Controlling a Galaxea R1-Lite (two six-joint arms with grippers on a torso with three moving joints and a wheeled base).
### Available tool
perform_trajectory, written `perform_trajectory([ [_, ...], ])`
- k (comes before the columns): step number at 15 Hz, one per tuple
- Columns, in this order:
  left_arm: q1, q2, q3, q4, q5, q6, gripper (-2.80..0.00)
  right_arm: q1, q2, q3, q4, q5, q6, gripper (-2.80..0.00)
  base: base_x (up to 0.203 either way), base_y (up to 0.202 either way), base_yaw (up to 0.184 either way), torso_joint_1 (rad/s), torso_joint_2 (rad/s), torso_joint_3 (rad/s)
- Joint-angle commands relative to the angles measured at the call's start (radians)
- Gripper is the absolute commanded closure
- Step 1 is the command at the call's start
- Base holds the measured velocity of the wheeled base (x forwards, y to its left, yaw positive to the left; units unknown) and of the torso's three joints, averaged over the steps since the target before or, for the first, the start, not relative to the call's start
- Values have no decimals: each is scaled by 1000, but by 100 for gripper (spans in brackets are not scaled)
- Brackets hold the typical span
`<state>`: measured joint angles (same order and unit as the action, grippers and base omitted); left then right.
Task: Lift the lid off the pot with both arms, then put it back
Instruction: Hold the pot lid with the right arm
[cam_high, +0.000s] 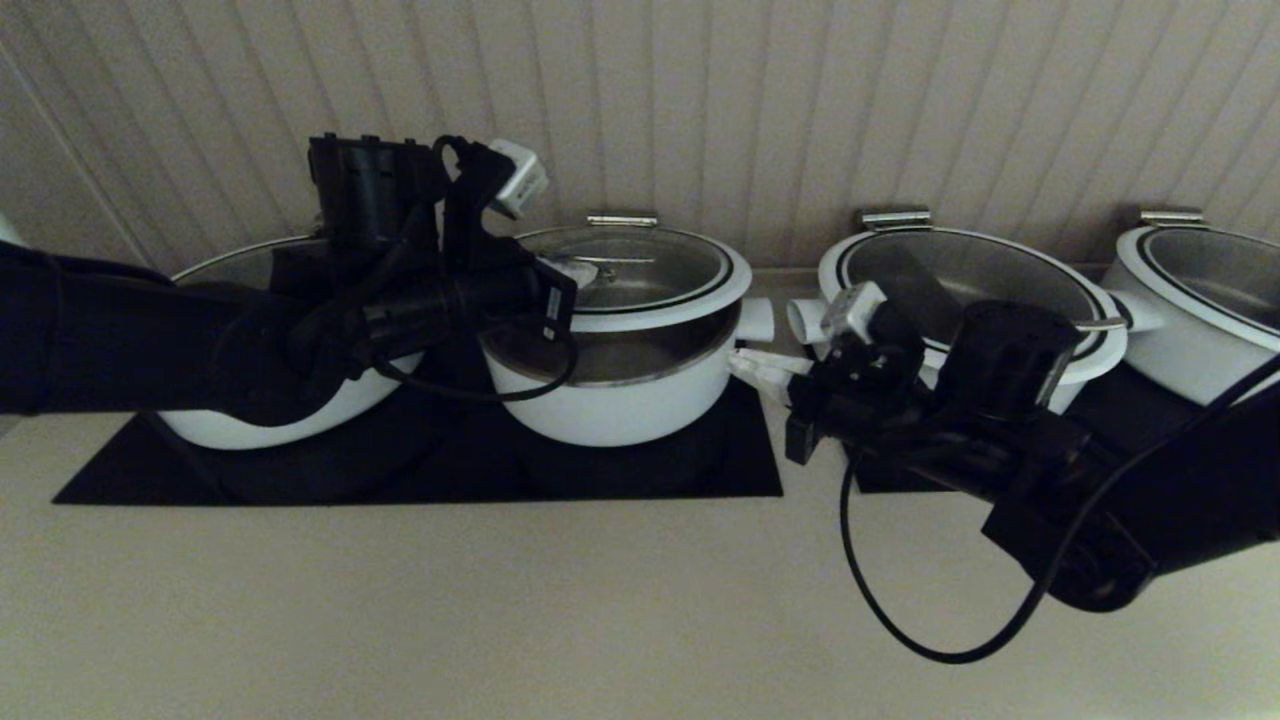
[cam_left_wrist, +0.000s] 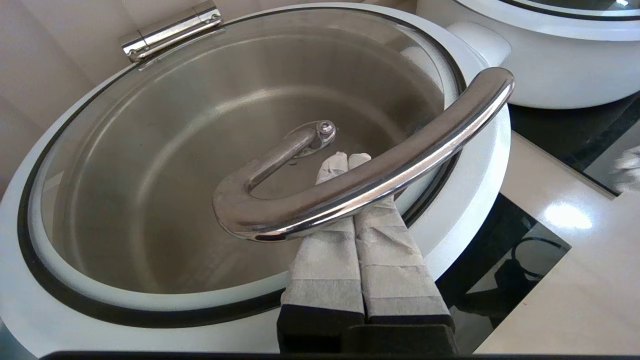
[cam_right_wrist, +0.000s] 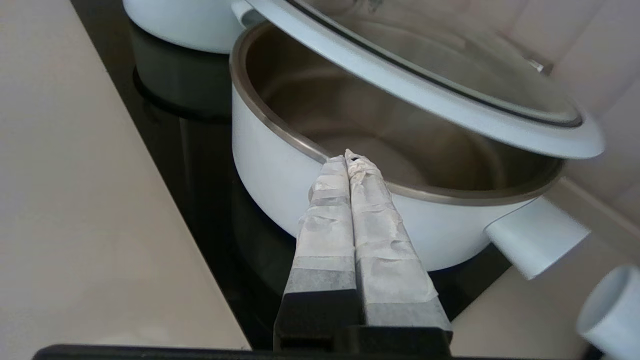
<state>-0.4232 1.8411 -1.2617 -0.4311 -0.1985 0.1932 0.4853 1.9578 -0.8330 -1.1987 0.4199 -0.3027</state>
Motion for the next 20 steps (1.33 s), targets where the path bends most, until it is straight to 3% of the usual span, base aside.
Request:
perform_trajectory([
  [1, 0, 4, -5, -1, -1, 2, 0, 2, 40, -43, -20, -3, 20, 0, 0, 0, 0, 0, 0, 0],
  [4, 0, 6, -4, -1, -1, 2, 0, 1, 100, -132, -35, -55, 42, 0, 0, 0, 0, 0, 0, 0],
  [13, 0, 3, -4, -1, 0, 0, 0, 16, 193, -216, -38, -59, 76, 0, 0, 0, 0, 0, 0, 0],
  [20, 1, 4, -5, -1, -1, 0, 0, 16, 301, -441, -11, -81, 77, 0, 0, 0, 0, 0, 0, 0],
])
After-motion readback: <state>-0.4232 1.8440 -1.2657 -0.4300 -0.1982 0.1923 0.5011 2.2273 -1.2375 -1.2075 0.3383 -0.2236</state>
